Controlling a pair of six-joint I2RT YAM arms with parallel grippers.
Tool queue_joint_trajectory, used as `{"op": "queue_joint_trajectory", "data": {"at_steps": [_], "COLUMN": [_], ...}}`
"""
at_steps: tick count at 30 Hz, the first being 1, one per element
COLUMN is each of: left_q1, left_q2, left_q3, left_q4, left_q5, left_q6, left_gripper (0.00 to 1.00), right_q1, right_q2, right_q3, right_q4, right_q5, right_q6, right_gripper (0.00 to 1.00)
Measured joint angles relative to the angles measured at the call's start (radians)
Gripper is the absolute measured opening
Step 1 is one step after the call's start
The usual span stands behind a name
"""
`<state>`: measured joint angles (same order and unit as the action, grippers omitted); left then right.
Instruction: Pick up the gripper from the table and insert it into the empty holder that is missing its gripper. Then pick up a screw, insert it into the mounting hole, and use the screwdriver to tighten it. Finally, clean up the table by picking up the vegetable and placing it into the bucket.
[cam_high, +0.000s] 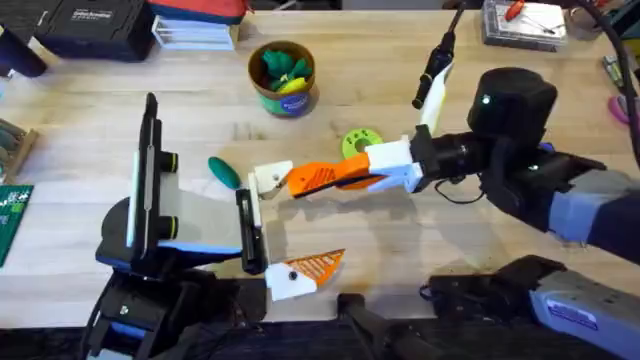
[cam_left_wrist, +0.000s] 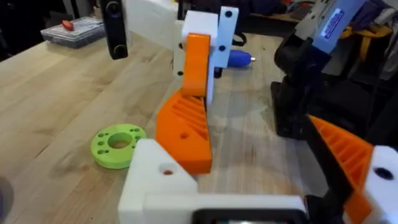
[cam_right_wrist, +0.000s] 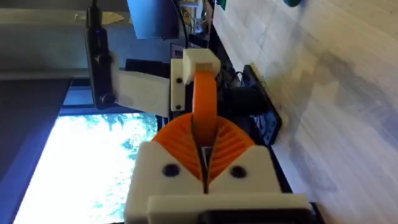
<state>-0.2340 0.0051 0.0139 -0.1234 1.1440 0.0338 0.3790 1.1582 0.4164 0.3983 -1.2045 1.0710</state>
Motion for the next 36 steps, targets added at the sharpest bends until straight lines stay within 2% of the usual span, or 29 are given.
{"op": "queue_joint_trajectory", "data": {"at_steps": [8, 17, 27, 36], "left_q1": [0.013, 0.009, 0.010, 0.020], "left_q2": [0.000, 0.000, 0.002, 0.002], "left_q3": [0.000, 0.000, 0.000, 0.000], "left_q4": [0.006, 0.005, 0.004, 0.008], "left_q5": [-0.054, -0.044, -0.044, -0.081], "left_q6": [-0.005, -0.009, -0.034, -0.034], "left_gripper": [0.986, 0.985, 0.985, 0.985], "right_q1": [0.079, 0.128, 0.146, 0.176], "right_q2": [0.077, 0.223, 0.276, 0.279], "right_q3": [0.000, 0.000, 0.017, 0.039], "right_q4": [0.142, 0.387, 0.426, 0.417], "right_q5": [0.075, 0.089, 0.081, 0.149], "right_q6": [0.022, 0.113, 0.138, 0.142], "right_gripper": [0.013, 0.012, 0.011, 0.011]}}
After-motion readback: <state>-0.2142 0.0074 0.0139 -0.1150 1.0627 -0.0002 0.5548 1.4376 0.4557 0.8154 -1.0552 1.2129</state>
